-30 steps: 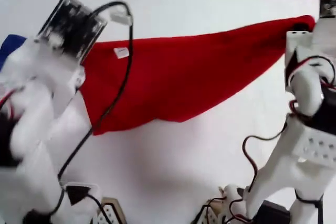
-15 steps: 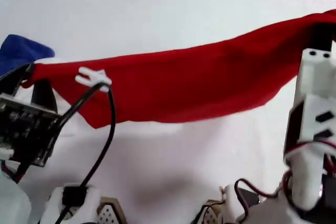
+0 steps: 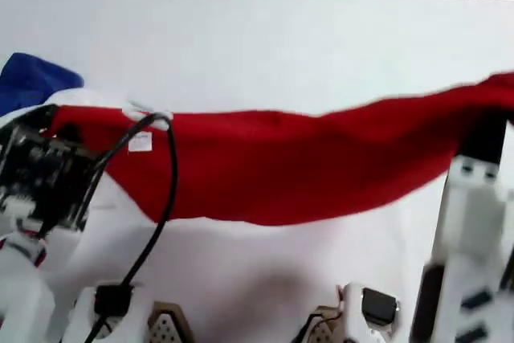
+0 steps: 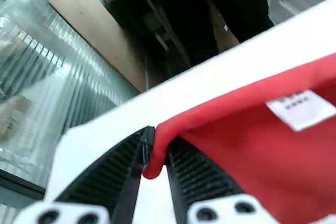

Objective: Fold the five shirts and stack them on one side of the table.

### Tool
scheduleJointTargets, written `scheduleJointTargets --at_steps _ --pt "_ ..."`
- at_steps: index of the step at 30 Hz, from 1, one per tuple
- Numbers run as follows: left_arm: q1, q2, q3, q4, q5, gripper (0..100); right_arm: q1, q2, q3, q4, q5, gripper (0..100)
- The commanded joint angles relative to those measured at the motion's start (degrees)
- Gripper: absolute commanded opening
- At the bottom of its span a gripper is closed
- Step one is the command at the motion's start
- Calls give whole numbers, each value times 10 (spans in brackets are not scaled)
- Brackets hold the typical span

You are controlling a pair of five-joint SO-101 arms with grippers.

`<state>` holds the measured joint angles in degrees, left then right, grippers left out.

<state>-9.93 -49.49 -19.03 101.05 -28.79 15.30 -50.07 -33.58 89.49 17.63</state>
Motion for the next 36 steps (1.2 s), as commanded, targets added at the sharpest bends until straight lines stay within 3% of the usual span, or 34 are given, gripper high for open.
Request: scheduleJointTargets --at_steps 1,13,30,36 --pt "-6 -19 45 -17 3 28 7 -29 -8 20 4 19" --pt "-6 -112 76 -37 0 28 7 -65 -13 74 14 19" --pt "-7 -200 76 -69 0 28 9 -148 -14 69 15 19" --pt "-7 -199 82 -73 2 28 58 -148 -14 35 14 19"
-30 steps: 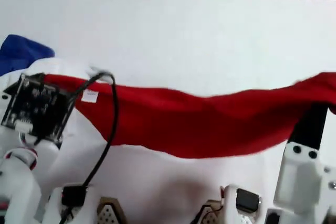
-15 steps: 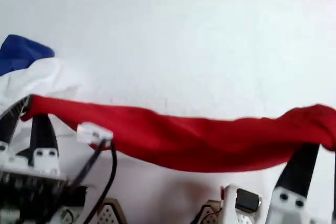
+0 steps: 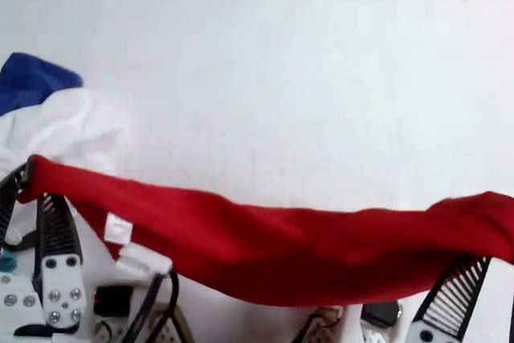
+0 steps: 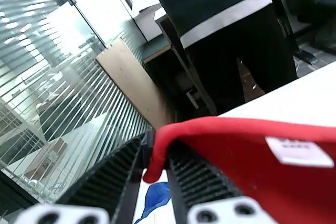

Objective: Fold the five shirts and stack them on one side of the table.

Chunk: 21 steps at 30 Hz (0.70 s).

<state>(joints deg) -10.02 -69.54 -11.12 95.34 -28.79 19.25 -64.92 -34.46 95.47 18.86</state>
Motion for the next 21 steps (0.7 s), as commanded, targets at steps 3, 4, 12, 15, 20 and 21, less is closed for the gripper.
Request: scheduleJointTargets --at_steps 3,4,12,15,20,21 --pt "-6 2 3 -15 2 28 21 0 -5 -25 2 19" --pt "-6 2 3 -13 3 28 23 0 -5 -23 2 19" --pt "-68 1 11 -16 4 28 70 -21 -5 -6 14 19" --pt "-73 -1 43 -20 8 28 70 -7 37 -2 13 19" --pt "-74 -2 83 -21 51 28 72 -2 103 -3 12 19" --pt "-74 -2 86 -21 54 28 73 -2 111 -3 12 19"
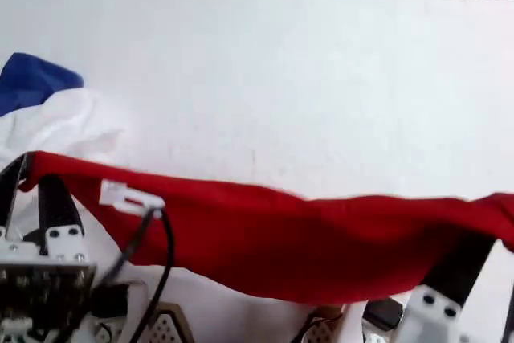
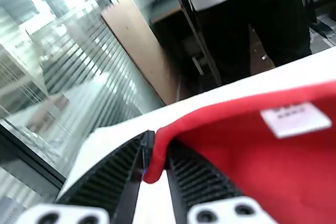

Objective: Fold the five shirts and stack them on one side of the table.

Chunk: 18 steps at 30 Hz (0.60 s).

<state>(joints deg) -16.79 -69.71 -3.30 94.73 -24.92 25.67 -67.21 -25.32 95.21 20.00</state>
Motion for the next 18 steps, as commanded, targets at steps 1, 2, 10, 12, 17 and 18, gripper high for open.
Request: scheduleJointTargets --at_steps 1,2,10,12,17,18 --pt "-6 0 7 -15 18 28 8 21 25 -1 1 19" --pt "-6 0 6 -15 22 28 9 21 33 -5 1 19" --pt "-6 -1 -3 -8 22 28 9 12 40 -4 4 19" --pt "-6 -1 -25 4 22 28 9 -9 40 -4 5 19" --pt "-6 -1 -88 29 23 28 8 -75 40 -4 6 19" --pt "-6 -1 -96 36 23 28 7 -84 41 -4 6 19"
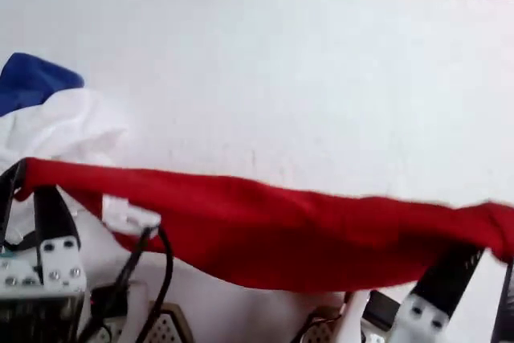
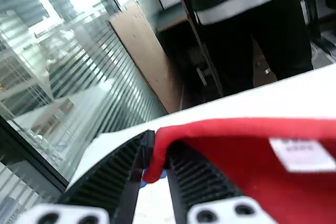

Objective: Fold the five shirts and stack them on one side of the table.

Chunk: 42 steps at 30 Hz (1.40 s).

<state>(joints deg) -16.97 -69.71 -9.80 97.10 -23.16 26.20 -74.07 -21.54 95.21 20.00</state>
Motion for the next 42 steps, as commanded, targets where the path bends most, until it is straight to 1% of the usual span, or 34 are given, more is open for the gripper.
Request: scheduleJointTargets --at_steps 1,8,12,14,16,24,27,29,35,40,42 --pt "-4 -1 -36 18 5 28 1 -22 4 -4 6 19" --pt "-3 2 -30 17 4 28 0 0 23 -8 -8 19" --pt "-4 0 32 -16 5 28 0 44 81 -31 -29 19" --pt "-4 0 59 -33 21 28 0 55 107 -54 -35 19" --pt "-4 0 81 -52 32 28 0 57 129 -77 -35 19" --pt "-1 3 182 -137 33 28 -3 61 215 -153 -35 19" --pt "1 4 225 -178 33 28 -47 61 255 -167 -35 19" --pt "17 4 259 -207 33 28 -80 62 287 -178 -35 19" --pt "55 9 345 -278 33 28 -143 63 400 -257 -35 19" --pt "58 81 367 -322 33 28 -174 64 489 -327 -35 19" --pt "58 117 366 -353 33 28 -182 73 512 -356 -35 19"
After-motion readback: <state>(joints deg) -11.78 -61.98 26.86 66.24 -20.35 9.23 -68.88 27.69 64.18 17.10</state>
